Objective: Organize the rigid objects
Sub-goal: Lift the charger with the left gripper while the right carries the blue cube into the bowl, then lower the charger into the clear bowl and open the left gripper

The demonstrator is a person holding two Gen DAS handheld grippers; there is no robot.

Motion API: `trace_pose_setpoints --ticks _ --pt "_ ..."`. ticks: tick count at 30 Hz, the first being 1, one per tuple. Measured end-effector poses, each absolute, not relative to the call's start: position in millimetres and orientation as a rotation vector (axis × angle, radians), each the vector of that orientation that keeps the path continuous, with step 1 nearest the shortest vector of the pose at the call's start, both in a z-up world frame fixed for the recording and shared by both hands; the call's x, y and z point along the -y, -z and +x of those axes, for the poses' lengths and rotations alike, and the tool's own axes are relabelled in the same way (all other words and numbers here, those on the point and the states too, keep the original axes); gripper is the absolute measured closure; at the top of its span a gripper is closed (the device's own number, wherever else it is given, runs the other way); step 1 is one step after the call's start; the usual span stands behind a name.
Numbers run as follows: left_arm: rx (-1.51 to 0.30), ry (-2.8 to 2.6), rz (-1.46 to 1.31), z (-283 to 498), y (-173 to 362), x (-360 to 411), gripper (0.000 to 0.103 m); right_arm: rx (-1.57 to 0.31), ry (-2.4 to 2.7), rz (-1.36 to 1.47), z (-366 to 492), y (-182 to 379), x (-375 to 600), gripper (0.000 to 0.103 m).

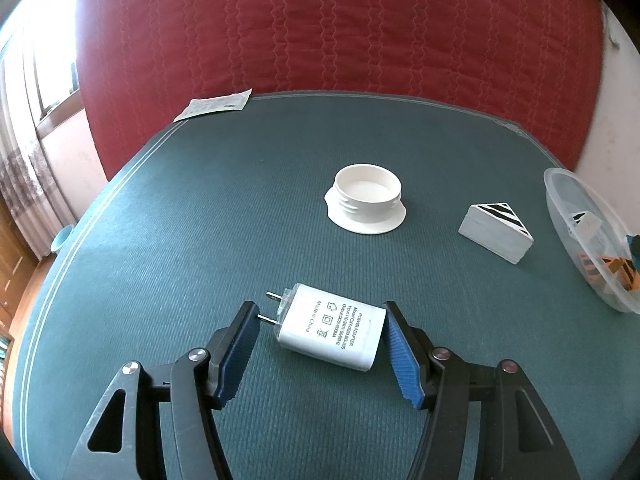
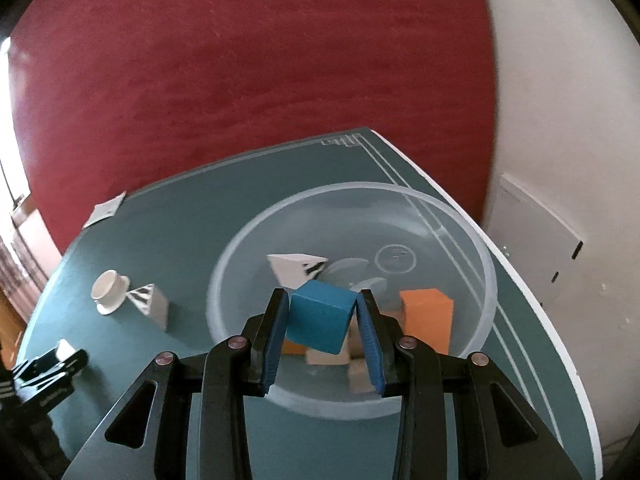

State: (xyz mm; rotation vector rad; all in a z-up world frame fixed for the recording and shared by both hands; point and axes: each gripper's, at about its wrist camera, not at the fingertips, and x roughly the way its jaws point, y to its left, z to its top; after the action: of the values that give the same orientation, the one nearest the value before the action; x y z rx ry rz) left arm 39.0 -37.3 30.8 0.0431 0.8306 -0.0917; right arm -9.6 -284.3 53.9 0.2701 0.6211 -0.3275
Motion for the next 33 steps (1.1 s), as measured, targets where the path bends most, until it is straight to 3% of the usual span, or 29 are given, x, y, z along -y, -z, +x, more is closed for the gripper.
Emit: trace_pose_setpoints --ticks 5,8,21,33 --pt "-0.832 0.093 0.044 38.8 -31.2 36.0 0.038 -0.634 0.342 0.279 -3.5 -46.8 296.4 0.065" --pt "-0.832 0.093 0.043 37.7 -31.3 35.2 0.038 -0.627 0.357 0.3 -5.5 -46.0 304.8 0.054" --pt "-0.844 0.141 0.067 31.9 -29.9 43.4 0.038 -0.557 0.431 0.219 -48.5 -49.3 308.1 0.053" --pt "-0.805 0.247 0.145 26.9 -47.8 101.7 0.038 -0.53 0.462 0.255 -75.3 -43.1 321.4 0.046"
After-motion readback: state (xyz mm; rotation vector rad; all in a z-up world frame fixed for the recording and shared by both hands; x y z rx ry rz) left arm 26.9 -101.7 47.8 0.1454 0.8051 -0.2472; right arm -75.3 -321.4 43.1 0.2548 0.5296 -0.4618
